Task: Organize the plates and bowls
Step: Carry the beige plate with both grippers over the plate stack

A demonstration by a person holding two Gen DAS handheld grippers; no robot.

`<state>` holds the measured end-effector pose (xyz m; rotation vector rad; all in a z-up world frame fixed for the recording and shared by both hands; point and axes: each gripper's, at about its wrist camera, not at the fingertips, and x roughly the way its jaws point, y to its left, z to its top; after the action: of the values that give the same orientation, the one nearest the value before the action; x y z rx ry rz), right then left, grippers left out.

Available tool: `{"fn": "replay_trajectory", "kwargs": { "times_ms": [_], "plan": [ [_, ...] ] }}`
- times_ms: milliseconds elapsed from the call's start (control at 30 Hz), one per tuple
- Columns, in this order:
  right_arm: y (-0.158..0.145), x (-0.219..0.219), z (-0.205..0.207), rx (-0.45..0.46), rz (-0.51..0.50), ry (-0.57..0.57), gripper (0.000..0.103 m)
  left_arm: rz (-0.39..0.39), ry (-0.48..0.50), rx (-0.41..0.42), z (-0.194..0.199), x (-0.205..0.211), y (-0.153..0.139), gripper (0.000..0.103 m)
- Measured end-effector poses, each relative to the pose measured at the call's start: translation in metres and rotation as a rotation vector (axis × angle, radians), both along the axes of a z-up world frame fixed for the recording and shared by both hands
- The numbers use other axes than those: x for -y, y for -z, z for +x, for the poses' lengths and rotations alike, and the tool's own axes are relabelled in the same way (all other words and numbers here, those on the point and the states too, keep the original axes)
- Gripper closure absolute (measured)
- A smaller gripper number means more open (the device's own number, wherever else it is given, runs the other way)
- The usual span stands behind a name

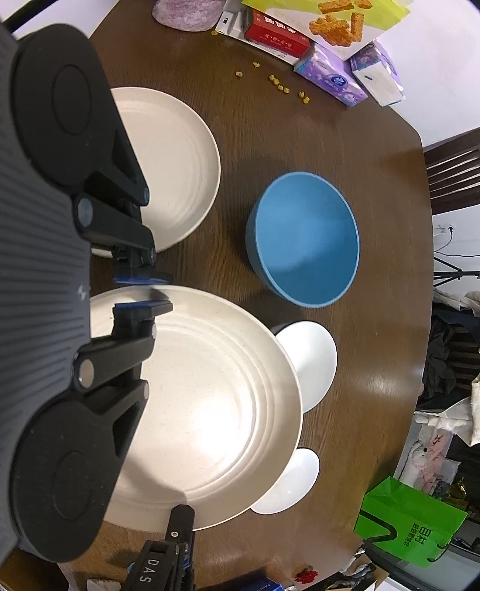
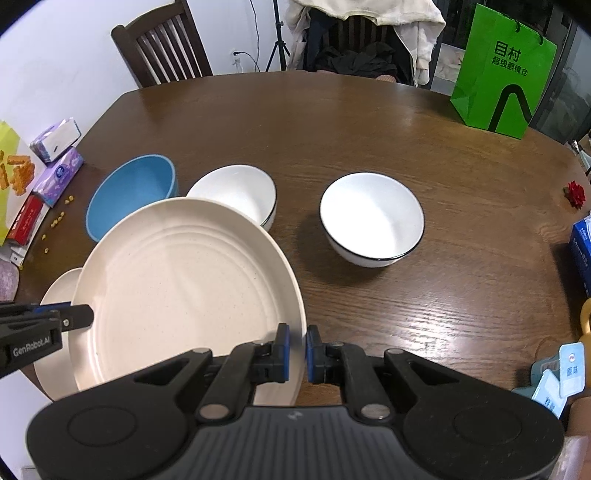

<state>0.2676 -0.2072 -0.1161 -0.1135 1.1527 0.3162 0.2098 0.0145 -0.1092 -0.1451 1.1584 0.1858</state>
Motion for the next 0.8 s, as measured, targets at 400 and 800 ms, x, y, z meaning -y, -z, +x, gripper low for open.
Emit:
{"fn": "replay_trajectory", "kwargs": {
  "times_ms": [400,800],
  "plan": [
    [0.004,-0.020,-0.011,-0.011,-0.004,0.013,0.094,-0.013,0.016,-0.002,-0.007,-0.025,0.004,0.094],
    [0.005,-0.050,-0.012,-0.019,-0.006,0.006,0.094,-0.014,0.008,-0.010,-0.012,-0.054,0.002,0.094]
  ]
}}
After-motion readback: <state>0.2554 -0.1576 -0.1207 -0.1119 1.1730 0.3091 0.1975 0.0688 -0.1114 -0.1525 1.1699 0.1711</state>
